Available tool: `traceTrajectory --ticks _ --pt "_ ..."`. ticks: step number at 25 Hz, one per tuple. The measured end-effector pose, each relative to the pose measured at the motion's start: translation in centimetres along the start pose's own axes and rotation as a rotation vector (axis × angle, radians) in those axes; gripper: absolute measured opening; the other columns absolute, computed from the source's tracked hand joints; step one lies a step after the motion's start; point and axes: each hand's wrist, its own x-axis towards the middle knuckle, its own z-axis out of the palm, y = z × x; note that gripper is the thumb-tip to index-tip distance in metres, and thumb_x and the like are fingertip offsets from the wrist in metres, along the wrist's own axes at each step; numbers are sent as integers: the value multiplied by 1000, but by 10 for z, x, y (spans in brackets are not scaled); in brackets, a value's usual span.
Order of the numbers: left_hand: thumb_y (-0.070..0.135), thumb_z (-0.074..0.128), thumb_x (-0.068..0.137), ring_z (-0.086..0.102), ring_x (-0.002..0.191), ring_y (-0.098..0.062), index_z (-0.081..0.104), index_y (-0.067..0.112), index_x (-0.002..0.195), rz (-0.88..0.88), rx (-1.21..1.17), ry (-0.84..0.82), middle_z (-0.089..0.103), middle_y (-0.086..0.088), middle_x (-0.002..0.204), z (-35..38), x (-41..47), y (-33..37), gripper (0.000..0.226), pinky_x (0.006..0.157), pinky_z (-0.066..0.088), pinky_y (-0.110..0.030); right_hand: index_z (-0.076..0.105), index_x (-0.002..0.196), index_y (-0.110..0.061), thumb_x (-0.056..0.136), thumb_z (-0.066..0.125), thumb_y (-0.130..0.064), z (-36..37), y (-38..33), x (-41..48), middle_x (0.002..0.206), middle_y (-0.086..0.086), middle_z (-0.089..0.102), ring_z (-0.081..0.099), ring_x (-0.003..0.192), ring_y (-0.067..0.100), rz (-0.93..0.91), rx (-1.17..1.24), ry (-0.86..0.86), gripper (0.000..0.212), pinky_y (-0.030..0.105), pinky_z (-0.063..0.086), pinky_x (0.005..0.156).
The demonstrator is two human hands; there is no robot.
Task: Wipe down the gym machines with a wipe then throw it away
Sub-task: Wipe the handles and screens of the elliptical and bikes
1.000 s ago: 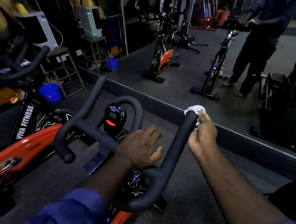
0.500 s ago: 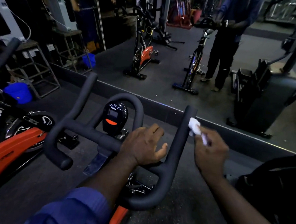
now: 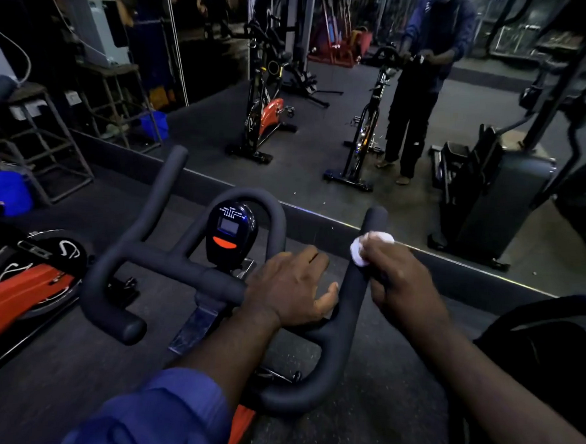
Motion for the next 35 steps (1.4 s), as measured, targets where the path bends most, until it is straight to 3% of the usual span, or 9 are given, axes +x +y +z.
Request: traceTrajectory --ticks 3,5,14,17,22,27,29,32,35 --pt "44 49 88 61 73 -38 57 19 97 17 14 -10 57 -6 97 -2 -1 0 28 66 49 -44 73 113 -8 101 54 -10 12 -32 -42 117 6 68 61 107 27 -159 28 -169 22 30 50 101" --pt "40 44 84 60 73 -37 57 19 96 17 36 -15 57 -6 97 -5 -3 0 27 63 42 -41 73 115 -14 83 70 1 5 -26 -30 114 3 69 63 107 27 -214 45 -305 35 38 56 89" --pt "35 42 83 61 72 -36 59 16 96 15 15 -35 60 -7 97 -10 -2 0 29 61 47 -42 67 120 -15 96 67 -12 8 -3 19 135 7 53 47 104 28 80 -280 -110 25 43 52 85" --pt "34 43 83 60 69 -37 58 15 92 19 8 -18 59 -8 93 -11 -1 3 26 59 44 -41 65 124 -14 90 66 -6 15 -22 -24 124 6 54 48 102 24 153 -131 -46 35 33 50 82" --pt "31 41 83 57 66 -37 59 14 90 17 -1 9 60 -9 90 -10 1 4 26 59 40 -39 69 113 -22 90 44 -17 11 -30 -51 107 2 57 56 97 22 8 122 -294 34 24 41 89" --pt "34 44 83 58 67 -35 60 15 88 -17 42 -36 60 -6 86 -7 2 7 25 64 47 -41 73 116 -13 94 59 -5 -6 28 42 105 5 52 53 93 19 183 72 94 27 31 48 84" --pt "36 45 83 57 67 -33 58 16 87 -38 77 -50 59 -4 85 -5 3 9 24 65 45 -39 69 120 -14 96 57 -7 11 19 19 109 4 49 53 96 23 179 91 24 28 38 52 84" --pt "40 49 89 59 69 -30 60 17 87 -23 114 -40 60 -3 85 -1 3 8 25 67 46 -39 68 115 -19 104 48 -13 19 -14 -57 112 -2 51 58 100 25 135 368 -139 24 16 45 87" --pt "53 50 94 59 67 -29 64 18 89 -28 163 -54 62 -1 86 -2 2 12 38 67 47 -38 74 104 -31 101 60 -5 20 10 -42 107 9 66 69 100 31 360 693 31 29 37 57 89"
